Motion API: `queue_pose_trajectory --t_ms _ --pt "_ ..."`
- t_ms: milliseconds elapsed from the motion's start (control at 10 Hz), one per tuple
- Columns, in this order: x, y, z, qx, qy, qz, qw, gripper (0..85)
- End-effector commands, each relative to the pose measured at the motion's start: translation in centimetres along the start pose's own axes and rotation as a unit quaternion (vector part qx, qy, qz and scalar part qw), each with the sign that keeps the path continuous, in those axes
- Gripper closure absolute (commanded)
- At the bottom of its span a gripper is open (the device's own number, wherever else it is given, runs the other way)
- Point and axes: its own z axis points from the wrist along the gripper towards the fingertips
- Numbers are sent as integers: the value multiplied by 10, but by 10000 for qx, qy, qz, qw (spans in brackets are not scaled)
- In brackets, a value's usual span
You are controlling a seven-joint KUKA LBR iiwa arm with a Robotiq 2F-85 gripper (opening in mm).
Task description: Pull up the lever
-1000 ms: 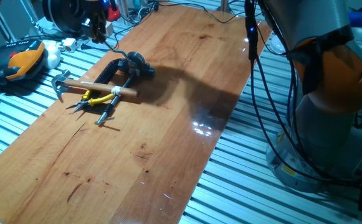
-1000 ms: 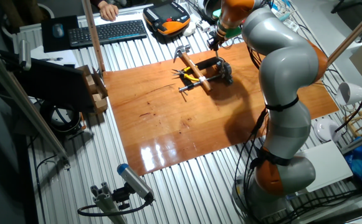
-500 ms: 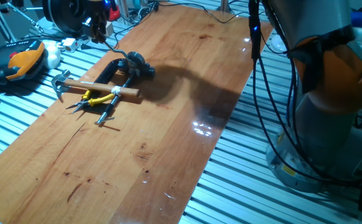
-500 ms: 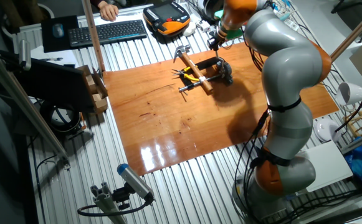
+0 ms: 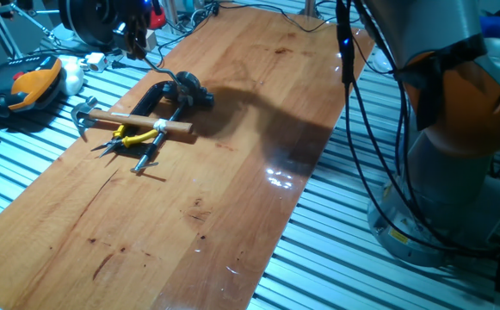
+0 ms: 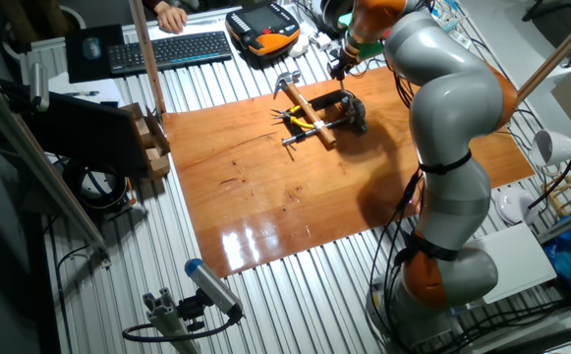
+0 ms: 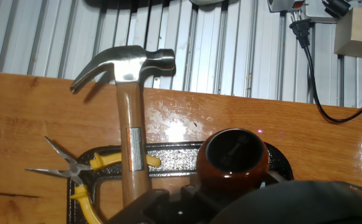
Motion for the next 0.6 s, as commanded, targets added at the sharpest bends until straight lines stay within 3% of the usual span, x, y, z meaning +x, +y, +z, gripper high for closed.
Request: queue_pose_trajectory --t_ms 0,200,500 --pt "0 0 0 -15 31 -15 10000 340" --pt "0 0 0 -11 55 -48 10000 340" --pt "0 0 0 -31 -104 -192 9998 340"
